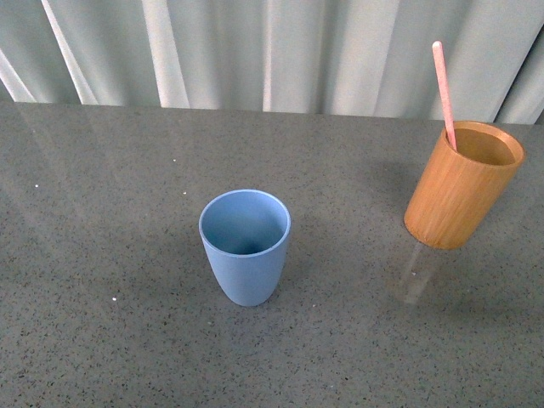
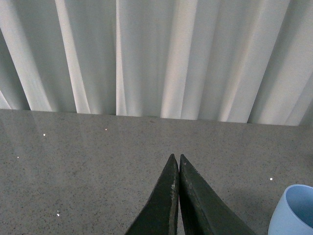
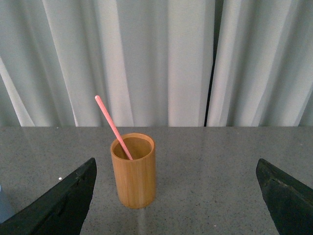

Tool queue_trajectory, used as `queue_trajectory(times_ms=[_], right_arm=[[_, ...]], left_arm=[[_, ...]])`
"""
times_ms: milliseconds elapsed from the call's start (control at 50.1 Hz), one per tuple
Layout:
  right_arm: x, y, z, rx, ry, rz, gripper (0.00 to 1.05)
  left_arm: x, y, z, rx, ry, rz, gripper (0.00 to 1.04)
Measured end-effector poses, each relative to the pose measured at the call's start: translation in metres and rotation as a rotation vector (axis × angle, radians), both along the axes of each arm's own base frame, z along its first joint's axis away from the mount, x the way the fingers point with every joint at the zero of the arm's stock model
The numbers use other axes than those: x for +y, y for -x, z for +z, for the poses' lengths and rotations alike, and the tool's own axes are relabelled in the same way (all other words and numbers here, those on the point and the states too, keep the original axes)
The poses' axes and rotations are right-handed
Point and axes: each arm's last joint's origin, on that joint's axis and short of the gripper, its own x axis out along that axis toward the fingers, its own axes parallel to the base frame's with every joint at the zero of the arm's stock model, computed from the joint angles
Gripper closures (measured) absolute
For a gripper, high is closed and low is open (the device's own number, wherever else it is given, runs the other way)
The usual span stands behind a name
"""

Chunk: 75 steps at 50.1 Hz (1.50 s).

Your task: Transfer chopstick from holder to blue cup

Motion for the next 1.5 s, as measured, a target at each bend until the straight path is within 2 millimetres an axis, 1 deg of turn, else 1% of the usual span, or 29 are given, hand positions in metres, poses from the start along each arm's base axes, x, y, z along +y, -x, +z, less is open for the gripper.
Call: queue_trajectory(times_ms=[578, 1017, 1077, 1137, 1316, 1356, 1436, 1476, 1496], right_arm=[[0.0, 0.0, 0.0, 0.0, 0.0, 0.0, 0.1], [0.0, 0.0, 0.0, 0.0, 0.0, 0.0, 0.1], [0.0, 0.0, 0.0, 0.0, 0.0, 0.0, 0.1], [0.0, 0.0, 0.0, 0.0, 0.0, 0.0, 0.1], [0.0, 0.0, 0.0, 0.0, 0.0, 0.0, 0.1], [0.0, 0.0, 0.0, 0.0, 0.0, 0.0, 0.1], [0.0, 0.0, 0.0, 0.0, 0.0, 0.0, 0.1], [0.0, 0.0, 0.0, 0.0, 0.0, 0.0, 0.1], [0.0, 0.0, 0.0, 0.0, 0.0, 0.0, 0.1]], left_arm=[[0.0, 0.016, 0.002, -0.006, 0.0, 0.0, 1.01], [0.0, 0.023, 0.001, -0.006, 0.0, 0.0, 1.01], [0.0, 0.03, -0.003, 0.029, 0.0, 0.0, 1.01], [0.0, 0.033, -0.002, 0.002, 0.0, 0.0, 1.01], [0.0, 0.033, -0.002, 0.0, 0.0, 0.0, 1.01], [0.0, 0.033, -0.002, 0.001, 0.0, 0.0, 0.97], [0.0, 0.033, -0.002, 0.001, 0.0, 0.0, 0.83], [0.0, 0.033, -0.002, 0.001, 0.0, 0.0, 0.72], [0.0, 0.033, -0.002, 0.001, 0.0, 0.0, 0.69]])
